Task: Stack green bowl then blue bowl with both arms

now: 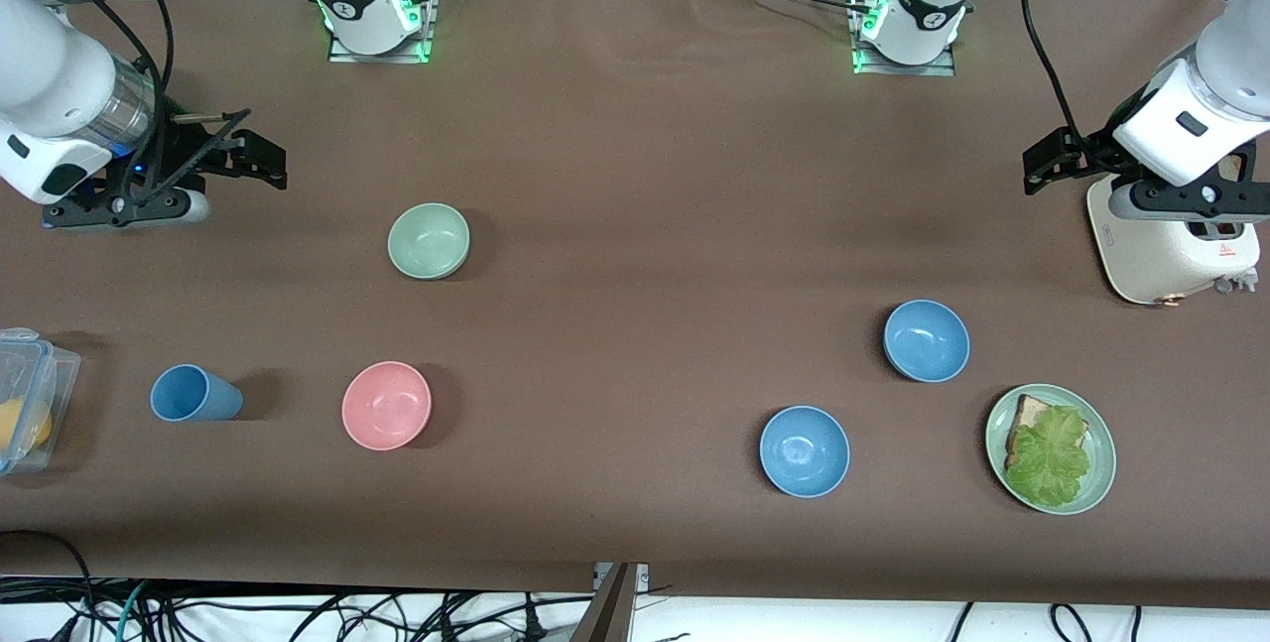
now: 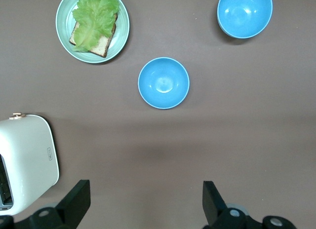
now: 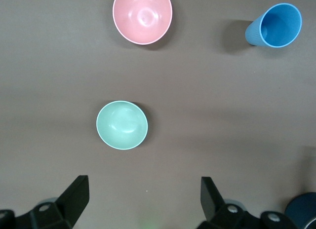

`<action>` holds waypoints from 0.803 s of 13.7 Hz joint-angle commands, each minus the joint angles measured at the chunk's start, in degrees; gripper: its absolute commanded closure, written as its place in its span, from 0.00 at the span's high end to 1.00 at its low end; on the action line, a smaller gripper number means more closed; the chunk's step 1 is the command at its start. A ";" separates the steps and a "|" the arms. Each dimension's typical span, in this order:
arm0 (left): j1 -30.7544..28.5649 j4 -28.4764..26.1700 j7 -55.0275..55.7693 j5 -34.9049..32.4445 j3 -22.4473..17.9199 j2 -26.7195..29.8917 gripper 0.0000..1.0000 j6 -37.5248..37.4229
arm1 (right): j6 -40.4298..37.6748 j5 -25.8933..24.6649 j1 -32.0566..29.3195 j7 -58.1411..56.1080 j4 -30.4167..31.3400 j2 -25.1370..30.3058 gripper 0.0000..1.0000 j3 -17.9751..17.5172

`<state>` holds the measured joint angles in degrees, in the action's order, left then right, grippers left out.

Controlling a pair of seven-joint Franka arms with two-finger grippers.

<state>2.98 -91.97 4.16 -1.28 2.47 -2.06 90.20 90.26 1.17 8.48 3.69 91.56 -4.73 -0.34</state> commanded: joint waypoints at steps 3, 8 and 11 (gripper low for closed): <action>-0.17 1.79 -0.03 0.23 0.17 -0.75 1.00 -1.25 | 0.35 -0.99 -0.66 -0.44 -0.59 1.04 1.00 -0.54; -0.17 1.79 -0.03 0.14 0.17 -0.75 1.00 -1.16 | 0.26 -0.90 -0.58 -0.26 -1.12 0.95 1.00 0.43; -0.17 1.79 -0.11 0.14 0.17 -0.75 1.00 -1.25 | 0.00 -1.25 -0.31 -0.26 -2.00 0.95 1.00 0.34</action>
<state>2.98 -91.96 4.16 -1.28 2.47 -2.07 90.19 90.73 0.57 8.32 3.71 90.13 -4.55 0.34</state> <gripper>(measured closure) 0.000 0.000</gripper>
